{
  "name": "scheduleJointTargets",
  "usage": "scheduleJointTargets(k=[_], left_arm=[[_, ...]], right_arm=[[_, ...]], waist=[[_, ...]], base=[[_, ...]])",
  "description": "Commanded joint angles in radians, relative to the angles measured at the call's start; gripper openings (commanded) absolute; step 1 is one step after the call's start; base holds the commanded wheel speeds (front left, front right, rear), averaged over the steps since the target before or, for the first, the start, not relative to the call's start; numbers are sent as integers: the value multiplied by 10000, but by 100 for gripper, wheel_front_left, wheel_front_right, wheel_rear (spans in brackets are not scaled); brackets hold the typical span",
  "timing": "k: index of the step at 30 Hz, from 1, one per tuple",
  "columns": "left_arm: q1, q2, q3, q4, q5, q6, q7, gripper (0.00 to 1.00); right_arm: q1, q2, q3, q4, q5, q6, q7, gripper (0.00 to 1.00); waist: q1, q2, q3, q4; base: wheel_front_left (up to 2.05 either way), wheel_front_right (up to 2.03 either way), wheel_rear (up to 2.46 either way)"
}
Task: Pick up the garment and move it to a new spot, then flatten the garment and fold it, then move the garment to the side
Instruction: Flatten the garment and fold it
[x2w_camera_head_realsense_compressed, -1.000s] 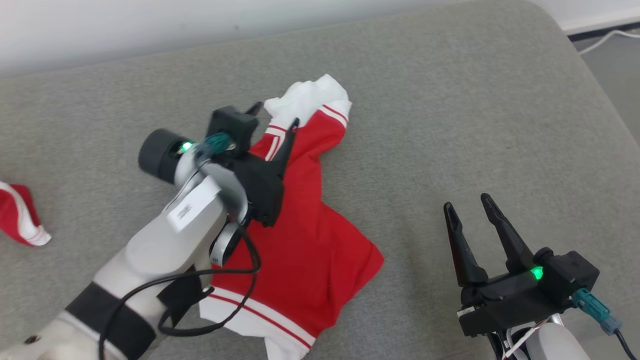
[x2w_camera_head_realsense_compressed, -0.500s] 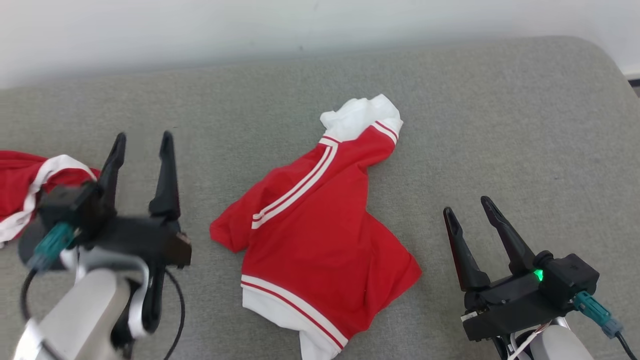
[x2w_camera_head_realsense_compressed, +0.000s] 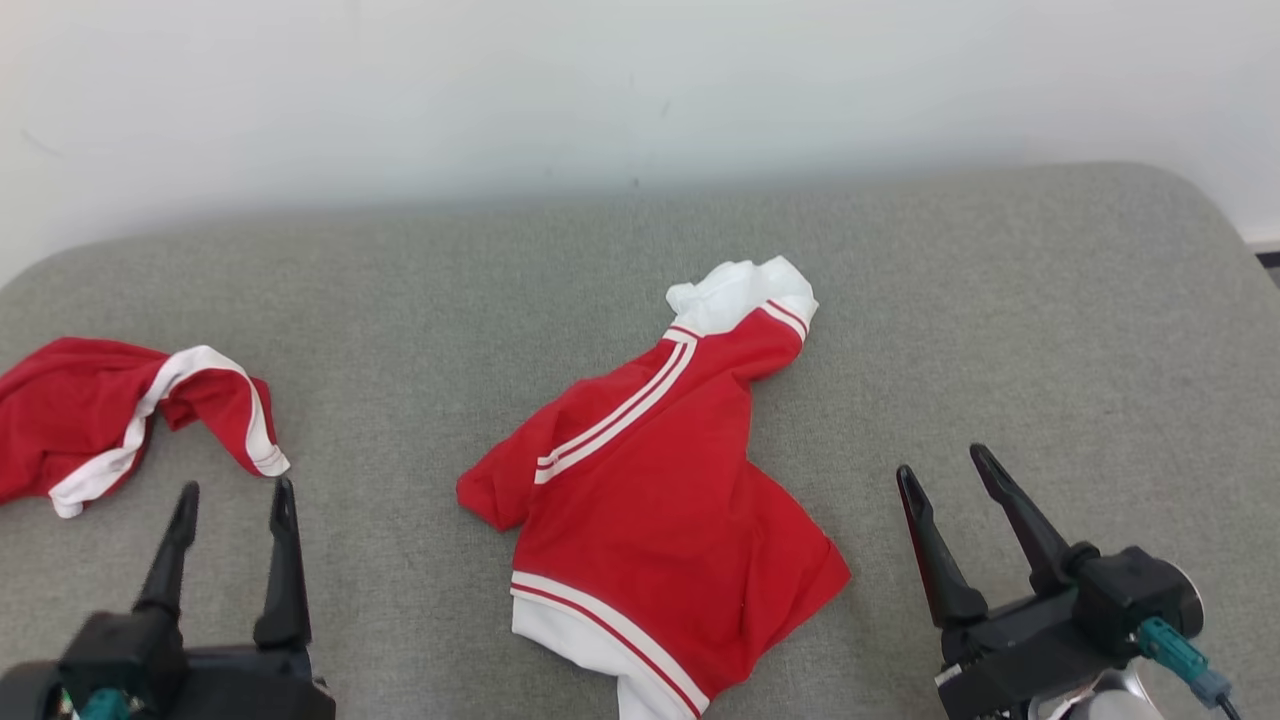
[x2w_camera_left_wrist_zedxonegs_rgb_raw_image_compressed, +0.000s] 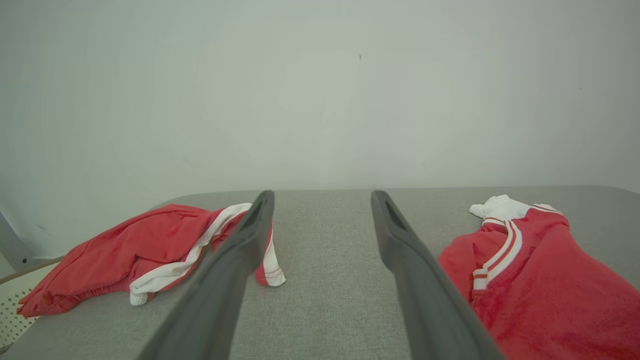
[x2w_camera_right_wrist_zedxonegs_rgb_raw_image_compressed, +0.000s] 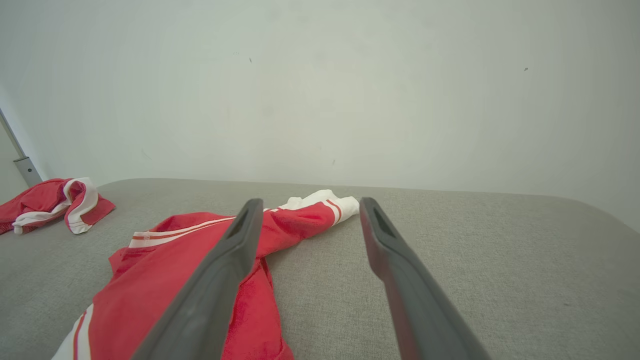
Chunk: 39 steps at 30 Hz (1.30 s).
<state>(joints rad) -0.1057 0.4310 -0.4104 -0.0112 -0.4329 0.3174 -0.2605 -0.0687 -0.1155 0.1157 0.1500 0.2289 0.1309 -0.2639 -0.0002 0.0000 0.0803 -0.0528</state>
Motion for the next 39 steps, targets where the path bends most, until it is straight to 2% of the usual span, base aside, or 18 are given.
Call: scheduleJointTargets(k=[1, 12, 20, 29, 34, 39], left_arm=[[358, -45, 72, -10, 277, -41, -50, 100], [1244, -595, 359, 377, 664, -528, -49, 100], [1009, -835, 606, 948, 769, -867, -49, 100], [907, -1008, 783, 1114, 869, -1037, -51, 100], [825, -1088, 843, 1134, 997, -1124, -50, 100], [678, -1207, 795, 1079, 1133, -1206, -50, 100]], right_arm=[[215, -8, -106, 55, -140, -3, -19, 100], [1264, 374, -766, -326, -687, -3, 253, 100], [1648, 551, -1067, -861, -547, -3, 602, 100], [1754, 615, -1091, -1062, -568, -3, 702, 100], [1659, 549, -566, -1056, -736, -3, 875, 100], [1349, 98, 1050, -717, -807, -3, 1094, 100]], waist=[[2, 0, -360, 99], [2, 0, -1001, 125], [2, 0, -1070, 132], [2, 0, -997, 214], [2, 0, -874, 439], [2, 0, -604, 768]], base=[[0, 0, 0], [0, 0, 0], [0, 0, 0], [0, 0, 0], [0, 0, 0], [0, 0, 0]])
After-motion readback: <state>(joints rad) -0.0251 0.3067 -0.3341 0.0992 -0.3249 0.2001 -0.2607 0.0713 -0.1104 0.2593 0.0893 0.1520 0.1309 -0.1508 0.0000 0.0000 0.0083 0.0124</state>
